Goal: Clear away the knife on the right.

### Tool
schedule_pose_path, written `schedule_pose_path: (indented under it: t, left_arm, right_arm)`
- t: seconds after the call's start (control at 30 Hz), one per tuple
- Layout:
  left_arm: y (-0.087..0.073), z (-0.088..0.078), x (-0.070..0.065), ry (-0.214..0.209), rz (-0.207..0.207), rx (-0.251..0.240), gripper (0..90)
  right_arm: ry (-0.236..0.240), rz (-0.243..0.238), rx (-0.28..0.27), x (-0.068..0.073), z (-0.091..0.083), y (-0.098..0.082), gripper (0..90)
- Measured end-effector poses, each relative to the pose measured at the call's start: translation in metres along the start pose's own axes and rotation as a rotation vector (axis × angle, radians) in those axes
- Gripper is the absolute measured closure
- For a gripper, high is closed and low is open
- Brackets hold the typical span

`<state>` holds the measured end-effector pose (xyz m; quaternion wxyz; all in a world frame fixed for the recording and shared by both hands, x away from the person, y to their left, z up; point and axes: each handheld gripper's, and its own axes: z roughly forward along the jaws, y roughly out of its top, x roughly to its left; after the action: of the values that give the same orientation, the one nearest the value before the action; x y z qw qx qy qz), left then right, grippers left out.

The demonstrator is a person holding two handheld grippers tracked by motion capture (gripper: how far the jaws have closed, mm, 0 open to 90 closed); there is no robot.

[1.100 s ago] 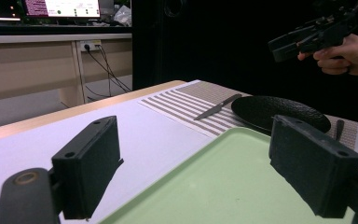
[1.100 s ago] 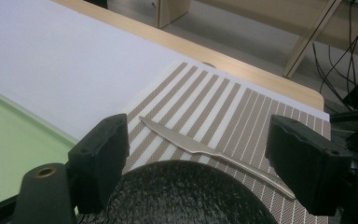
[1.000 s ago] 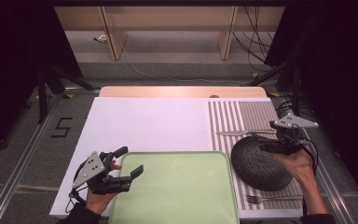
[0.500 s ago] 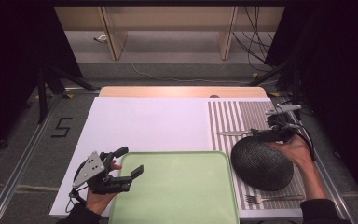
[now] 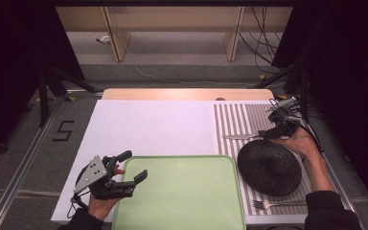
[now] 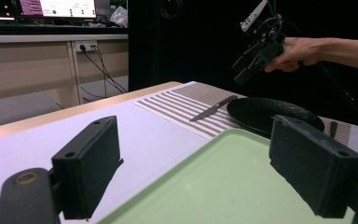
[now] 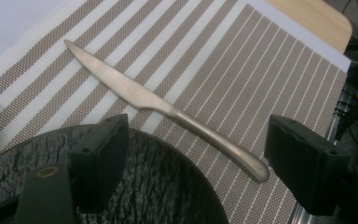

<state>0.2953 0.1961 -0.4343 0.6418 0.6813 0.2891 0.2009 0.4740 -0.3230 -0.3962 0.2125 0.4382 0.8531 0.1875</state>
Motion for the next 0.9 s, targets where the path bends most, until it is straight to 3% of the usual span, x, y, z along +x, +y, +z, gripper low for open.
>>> schedule_pose_path:
  t: [0.1, 0.13, 0.2, 0.23, 0.4, 0.7, 0.83, 0.9]
  left_arm:
    - [0.000, 0.000, 0.000, 0.000, 0.000, 0.000, 16.3]
    - [0.000, 0.000, 0.000, 0.000, 0.000, -0.001, 16.3]
    - [0.000, 0.000, 0.000, 0.001, 0.000, -0.002, 16.2]
    - [0.000, 0.000, 0.000, 0.001, 0.001, 0.000, 16.3]
    - [0.000, 0.000, 0.000, -0.002, -0.002, 0.000, 16.3]
    - [0.000, 0.000, 0.000, -0.005, -0.004, -0.004, 16.2]
    - [0.000, 0.000, 0.000, -0.007, -0.006, -0.005, 16.3]
    - [0.000, 0.000, 0.000, -0.007, -0.010, -0.007, 16.3]
  right_arm:
    - [0.004, -0.006, 0.032, -0.003, 0.007, 0.002, 23.2]
    - [-0.004, -0.027, 0.075, -0.004, 0.014, 0.005, 23.2]
    - [-0.016, -0.041, 0.090, -0.003, 0.016, 0.007, 23.3]
    - [0.013, -0.018, 0.079, -0.006, 0.020, 0.010, 24.9]
    - [0.013, -0.032, 0.131, -0.007, 0.028, 0.014, 24.4]
    - [0.000, -0.008, 0.189, -0.022, 0.043, 0.015, 24.9]
    - [-0.012, -0.029, 0.205, -0.023, 0.047, 0.019, 25.4]
    - [0.000, -0.035, 0.239, -0.022, 0.051, 0.022, 25.6]
